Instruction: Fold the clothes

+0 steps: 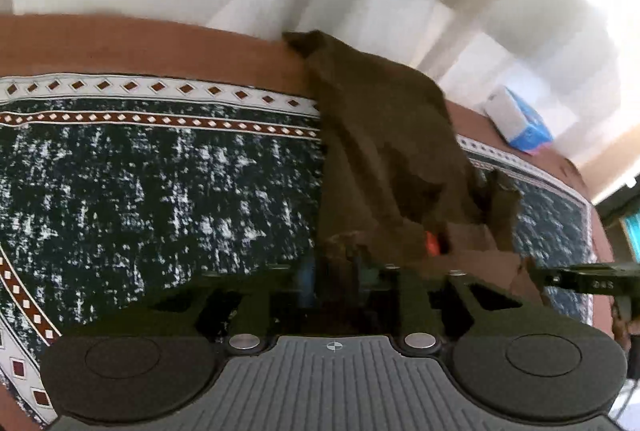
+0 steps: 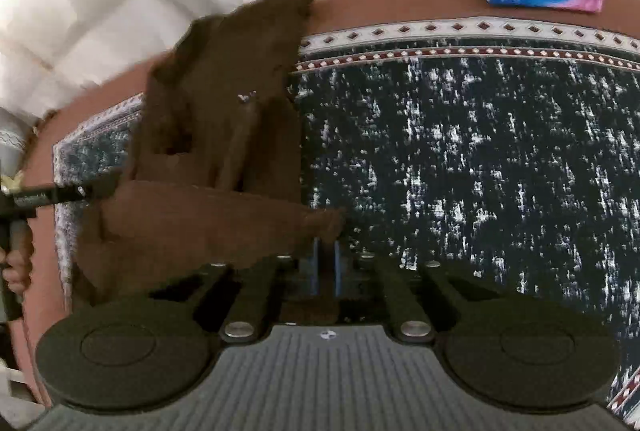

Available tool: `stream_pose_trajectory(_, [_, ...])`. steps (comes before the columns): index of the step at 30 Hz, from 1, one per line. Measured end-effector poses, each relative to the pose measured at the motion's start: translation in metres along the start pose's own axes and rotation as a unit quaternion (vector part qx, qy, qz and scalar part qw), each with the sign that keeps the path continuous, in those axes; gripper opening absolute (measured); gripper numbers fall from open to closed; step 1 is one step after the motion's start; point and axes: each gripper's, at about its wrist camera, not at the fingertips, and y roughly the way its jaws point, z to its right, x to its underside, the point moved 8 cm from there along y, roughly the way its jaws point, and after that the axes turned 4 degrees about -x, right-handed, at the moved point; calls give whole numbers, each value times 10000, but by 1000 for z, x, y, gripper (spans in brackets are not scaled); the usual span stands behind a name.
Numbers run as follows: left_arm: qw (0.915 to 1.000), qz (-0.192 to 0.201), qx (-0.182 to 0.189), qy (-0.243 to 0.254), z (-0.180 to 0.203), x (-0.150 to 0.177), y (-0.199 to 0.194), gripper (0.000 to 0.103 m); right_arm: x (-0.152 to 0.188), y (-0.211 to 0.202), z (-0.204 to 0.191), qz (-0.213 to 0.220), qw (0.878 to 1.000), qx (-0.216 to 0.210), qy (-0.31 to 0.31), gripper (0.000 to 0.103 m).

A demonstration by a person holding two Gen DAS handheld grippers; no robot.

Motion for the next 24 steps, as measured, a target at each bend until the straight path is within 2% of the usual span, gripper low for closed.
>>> stream_pose_trajectory(1, [10000, 64, 1, 6, 0, -3, -6, 48, -2, -1, -2, 25, 10000, 49, -39, 16])
stream_pose_trajectory(2, [9998, 166, 47, 39, -1, -6, -17, 51, -4, -7, -5, 48, 9999, 112, -110, 26])
stream_pose_trajectory(5, [9984, 443, 148, 334, 2, -12, -53, 57, -12, -34, -16, 301, 9978, 238, -546, 35])
stream_pose_trajectory(7, [9964, 314, 385, 682, 13, -9, -67, 57, -18, -52, -32, 445, 9952, 108, -869, 40])
stream_pose_trajectory(9, [9924, -22, 708, 1006, 28, 2, -71, 57, -22, -57, -53, 394, 9919, -205, -1194, 46])
stream_pose_trajectory(11, [9906, -362, 927, 935, 39, 14, -67, 60, -19, -53, -73, 185, 9877, -439, -1488, 48])
stream_pose_trajectory(14, [9923, -657, 908, 523, 48, 28, -55, 61, -12, -37, -91, -106, 9822, -467, -1819, 51])
stream_pose_trajectory(18, [9945, -696, 751, 201, 55, 33, -39, 61, -3, -16, -90, -335, 9864, -358, -1567, 51])
stream_pose_trajectory(22, [9954, -759, 553, 214, 62, 36, -30, 61, 7, -10, -85, -402, 9914, -329, -1202, 51])
stream_pose_trajectory(24, [9958, -776, 480, 106, 60, 36, -26, 57, 10, -10, -81, -394, 9931, -323, -1055, 51])
